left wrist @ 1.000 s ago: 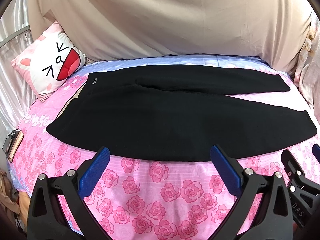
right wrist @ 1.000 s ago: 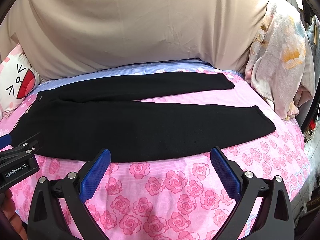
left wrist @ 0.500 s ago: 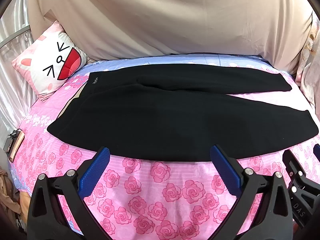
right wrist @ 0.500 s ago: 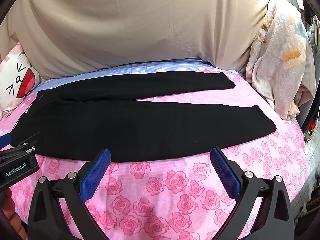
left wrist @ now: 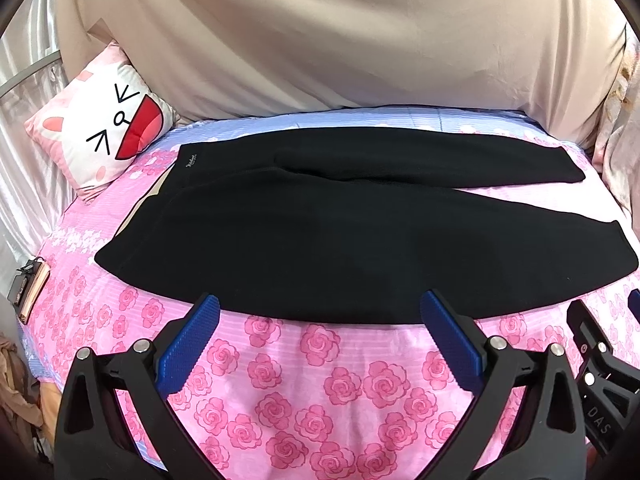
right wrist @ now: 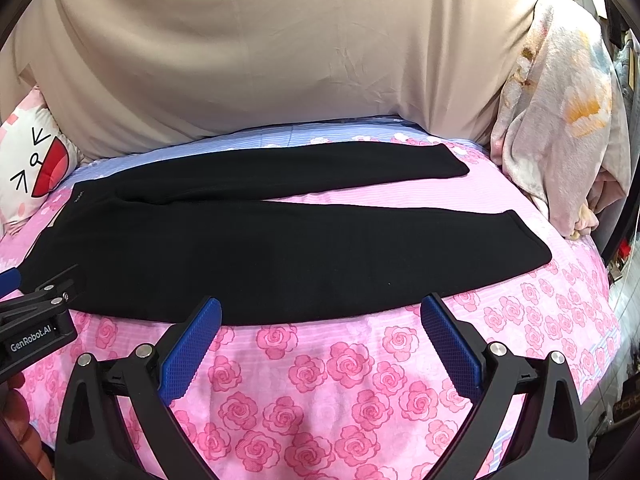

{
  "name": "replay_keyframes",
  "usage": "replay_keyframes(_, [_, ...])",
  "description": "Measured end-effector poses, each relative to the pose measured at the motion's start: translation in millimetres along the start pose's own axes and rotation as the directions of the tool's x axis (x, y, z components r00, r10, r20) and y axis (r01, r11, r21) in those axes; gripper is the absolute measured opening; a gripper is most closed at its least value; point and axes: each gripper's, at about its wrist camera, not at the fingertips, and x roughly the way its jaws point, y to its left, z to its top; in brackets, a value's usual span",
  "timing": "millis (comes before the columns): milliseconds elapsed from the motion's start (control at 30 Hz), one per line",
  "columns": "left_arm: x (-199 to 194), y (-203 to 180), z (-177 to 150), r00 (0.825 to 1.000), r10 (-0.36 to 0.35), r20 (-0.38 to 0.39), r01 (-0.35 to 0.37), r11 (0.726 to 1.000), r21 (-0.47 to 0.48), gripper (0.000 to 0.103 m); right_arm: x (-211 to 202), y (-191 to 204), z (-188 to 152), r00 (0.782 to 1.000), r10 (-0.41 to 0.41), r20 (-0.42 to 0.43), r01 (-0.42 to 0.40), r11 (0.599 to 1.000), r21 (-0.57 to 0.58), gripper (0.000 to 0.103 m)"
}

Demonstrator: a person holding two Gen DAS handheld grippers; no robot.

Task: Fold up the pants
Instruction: 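Lower both grippers onto the pants waistband and close them on it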

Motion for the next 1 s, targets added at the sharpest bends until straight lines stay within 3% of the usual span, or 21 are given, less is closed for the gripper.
replay_keyframes(100, [1, 2, 2, 1.000, -0.009, 0.001, 0.009, 1.000, 0.000, 0.098, 3, -2, 2, 1.000, -0.007, 0.005, 0.007, 1.000, -0.005, 0.098])
replay_keyframes(200, [0, 14, 11, 0.999, -0.023, 0.025, 0.024, 0.999, -0.025, 0.098, 14, -21, 19, 0.997, 0.076, -0.008, -0.076, 0.997, 0.004, 0.098])
replay_keyframes(333, [2, 62, 44, 0.994, -0.064, 0.088, 0.074, 0.991, -0.115, 0.098, 45, -94, 73, 0.986, 0.163, 0.026, -0.164, 0.984, 0.075, 0.098])
replay_keyframes(400, [14, 95, 70, 0.994, -0.020, 0.109, 0.039, 0.984, -0.176, 0.098, 71, -137, 105, 0.986, 0.158, 0.049, -0.162, 0.982, 0.093, 0.098])
replay_keyframes(533, [48, 146, 118, 0.984, 0.124, 0.130, -0.086, 0.960, -0.265, 0.098, 148, -193, 158, 0.998, 0.055, -0.015, -0.055, 0.998, 0.037, 0.098])
replay_keyframes(600, [75, 169, 143, 0.983, 0.157, 0.098, -0.124, 0.951, -0.282, 0.098, 197, -223, 180, 0.998, 0.041, -0.050, -0.038, 0.998, 0.055, 0.097])
replay_keyframes(733, [134, 203, 179, 0.991, 0.129, 0.028, -0.116, 0.950, -0.290, 0.098, 266, -260, 207, 0.994, 0.071, -0.082, -0.060, 0.989, 0.133, 0.097])
replay_keyframes(900, [208, 239, 198, 0.982, 0.179, -0.066, -0.191, 0.927, -0.322, 0.098, 327, -284, 225, 0.988, 0.079, -0.129, -0.057, 0.984, 0.167, 0.097])
replay_keyframes(967, [231, 253, 202, 0.969, 0.226, -0.103, -0.248, 0.907, -0.340, 0.098, 351, -287, 229, 0.984, 0.055, -0.167, -0.030, 0.988, 0.150, 0.096])
replay_keyframes(1000, [238, 256, 203, 0.968, 0.227, -0.108, -0.251, 0.906, -0.341, 0.098, 359, -287, 229, 0.982, 0.057, -0.182, -0.031, 0.989, 0.145, 0.093])
